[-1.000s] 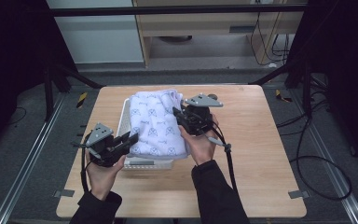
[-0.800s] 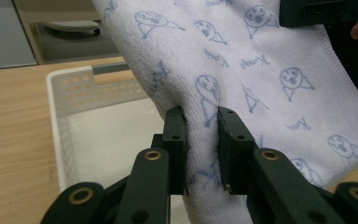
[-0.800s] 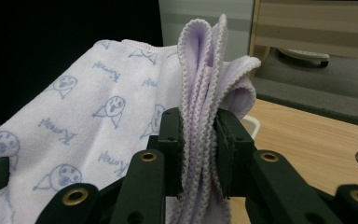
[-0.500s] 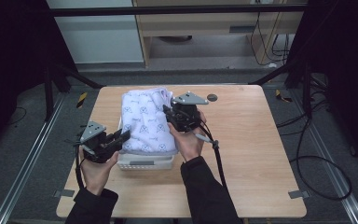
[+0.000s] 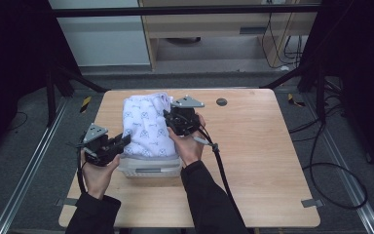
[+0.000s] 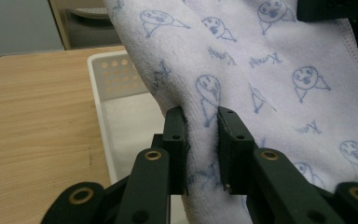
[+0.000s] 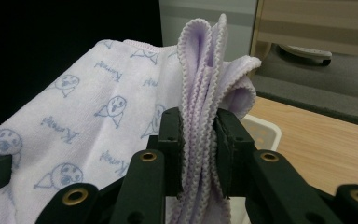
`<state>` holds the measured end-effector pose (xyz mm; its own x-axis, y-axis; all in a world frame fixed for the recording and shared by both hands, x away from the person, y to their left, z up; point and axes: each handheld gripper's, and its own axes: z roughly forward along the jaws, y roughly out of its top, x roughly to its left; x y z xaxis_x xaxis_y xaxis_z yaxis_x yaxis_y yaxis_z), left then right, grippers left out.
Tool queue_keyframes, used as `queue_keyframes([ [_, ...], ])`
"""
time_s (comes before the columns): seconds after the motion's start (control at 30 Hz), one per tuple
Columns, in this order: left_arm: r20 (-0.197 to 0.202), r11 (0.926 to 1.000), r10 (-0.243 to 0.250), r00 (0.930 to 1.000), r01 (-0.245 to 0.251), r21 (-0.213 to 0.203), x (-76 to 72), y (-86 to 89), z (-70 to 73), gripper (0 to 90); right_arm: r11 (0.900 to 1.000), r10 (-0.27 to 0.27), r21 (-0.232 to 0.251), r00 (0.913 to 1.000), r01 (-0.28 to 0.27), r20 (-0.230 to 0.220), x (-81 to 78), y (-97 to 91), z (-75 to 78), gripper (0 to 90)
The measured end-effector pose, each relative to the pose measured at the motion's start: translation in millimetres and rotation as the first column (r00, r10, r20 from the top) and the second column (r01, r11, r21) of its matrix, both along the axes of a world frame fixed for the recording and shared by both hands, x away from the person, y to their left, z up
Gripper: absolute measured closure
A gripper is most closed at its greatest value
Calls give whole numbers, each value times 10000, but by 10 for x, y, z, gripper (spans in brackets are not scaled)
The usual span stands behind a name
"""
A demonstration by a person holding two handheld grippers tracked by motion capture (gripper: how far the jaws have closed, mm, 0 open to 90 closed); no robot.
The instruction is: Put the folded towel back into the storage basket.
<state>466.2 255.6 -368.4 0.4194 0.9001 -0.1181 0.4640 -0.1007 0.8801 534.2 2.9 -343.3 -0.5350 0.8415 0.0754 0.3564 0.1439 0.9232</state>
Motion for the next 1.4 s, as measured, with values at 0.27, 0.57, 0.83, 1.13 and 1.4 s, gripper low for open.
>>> queue_keyframes([
  [0.27,-150,9999,118,9998,-116,97,54,61,-52,743,9999,54,104,9999,-52,-147,86,76,-95,738],
  [0.57,-438,9992,238,9988,-224,334,123,70,-164,743,10000,38,-18,9993,-39,-376,159,125,-241,738],
  [0.83,-600,9986,231,9979,-202,482,164,62,-241,743,10000,12,-95,9981,-18,-617,215,129,-350,738],
  [1.13,-911,9971,242,9956,-175,739,216,23,-363,743,9998,-96,-155,9957,82,-921,252,129,-481,737],
  [1.4,-1123,9959,231,9934,-130,896,255,-13,-465,743,9996,-185,-221,9933,161,-1145,275,119,-606,737],
])
